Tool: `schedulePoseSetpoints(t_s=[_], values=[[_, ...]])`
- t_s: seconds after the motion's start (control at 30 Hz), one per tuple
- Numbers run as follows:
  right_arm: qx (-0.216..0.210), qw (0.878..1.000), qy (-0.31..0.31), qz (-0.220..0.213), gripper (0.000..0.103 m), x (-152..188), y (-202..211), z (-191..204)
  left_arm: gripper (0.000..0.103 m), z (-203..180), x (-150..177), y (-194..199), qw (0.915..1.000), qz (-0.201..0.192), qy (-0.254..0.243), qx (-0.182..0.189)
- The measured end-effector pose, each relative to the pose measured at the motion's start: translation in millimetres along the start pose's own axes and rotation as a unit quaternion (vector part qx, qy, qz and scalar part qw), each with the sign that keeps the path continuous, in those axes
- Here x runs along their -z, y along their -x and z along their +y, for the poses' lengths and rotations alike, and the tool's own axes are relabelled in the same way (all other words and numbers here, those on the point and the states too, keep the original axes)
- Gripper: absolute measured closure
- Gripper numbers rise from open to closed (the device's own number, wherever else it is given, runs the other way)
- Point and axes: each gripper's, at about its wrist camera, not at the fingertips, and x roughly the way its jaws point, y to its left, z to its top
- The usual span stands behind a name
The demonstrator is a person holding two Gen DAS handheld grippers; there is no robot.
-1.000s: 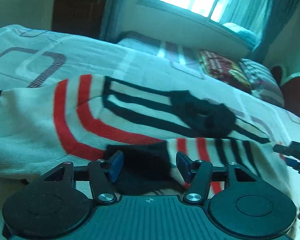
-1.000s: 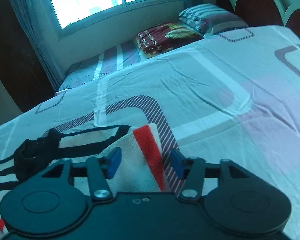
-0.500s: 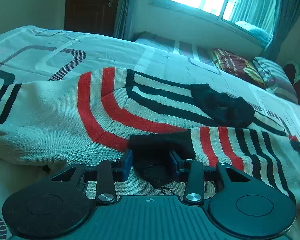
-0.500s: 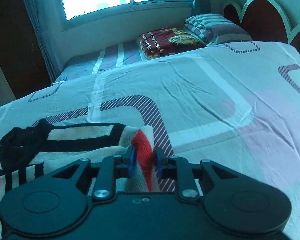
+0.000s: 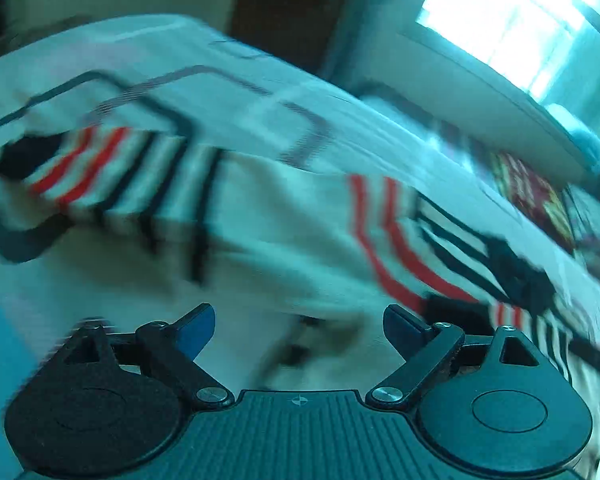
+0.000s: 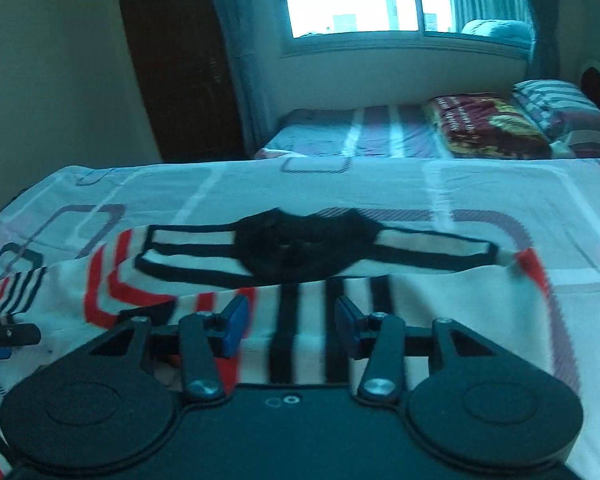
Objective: Fold small clothes
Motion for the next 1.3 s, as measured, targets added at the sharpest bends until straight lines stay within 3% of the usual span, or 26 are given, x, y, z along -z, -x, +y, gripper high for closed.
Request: schedulePoseSetpoints(t_s=[0.1,0.17,0.27,0.37,0.47,0.67,0.73,0.77,0.83,0.97,1.03,1.1,1.17,1.3], values=[[-0.032,0.999,0.010,0.011,0.055,5.2,-6.5,37.1,0.012,58.5,-12.9,6.3,0.9973,-0.009,0.069,-0.023],[-0.041,0.999,0.020,0.016,0.054,9.3,-9.4,59.1,0.012,96.4,-22.2,3.4,0.9937,-0.004,0.110,-0.018],[-0.050,0.998,0.021,0.026,0.051,15.6,-13.0,87.6,0.014,151.6,-31.4,-4.5,0.9817,-0.003,0.190,-0.006],[-0.047,0.998,0.021,0.033,0.050,17.8,-20.4,108.7,0.039,193.4,-36.4,-15.8,0.9693,-0.009,0.245,0.020],[-0.042,0.998,0.022,0.036,0.047,18.9,-26.5,125.0,0.049,211.4,-49.9,-31.4,0.9656,-0.013,0.257,0.038],[-0.025,0.999,0.019,0.037,0.047,20.2,-40.3,145.3,0.049,223.5,-73.6,-55.3,0.9590,-0.030,0.275,0.062],[-0.017,0.999,0.018,0.039,0.047,20.2,-44.7,148.8,0.067,224.7,-80.4,-60.4,0.9575,-0.029,0.280,0.062],[-0.014,0.999,0.016,0.040,0.047,20.4,-47.0,150.5,0.088,226.3,-82.6,-63.8,0.9561,-0.022,0.286,0.059],[-0.006,0.999,0.017,0.041,0.047,21.3,-50.1,152.8,0.089,229.2,-82.6,-67.2,0.9506,-0.018,0.303,0.065],[0.011,0.999,0.015,0.036,0.047,20.9,-51.8,152.9,0.089,209.6,-92.7,-50.5,0.9621,-0.047,0.258,0.074],[0.027,0.999,0.014,0.031,0.047,21.8,-53.5,150.0,0.089,178.9,-105.0,-31.5,0.9747,-0.082,0.186,0.093],[0.038,0.998,0.007,0.049,0.047,25.1,-61.4,143.1,0.089,138.2,-115.9,-17.8,0.9803,-0.101,0.116,0.124],[0.036,0.996,-0.001,0.078,0.048,29.6,-70.4,134.6,0.089,91.4,-121.0,-10.7,0.9787,-0.103,0.058,0.167],[0.027,0.998,-0.043,0.037,0.047,21.8,-36.1,108.8,0.089,-9.6,-104.6,-14.2,0.9685,-0.072,-0.043,0.235]])
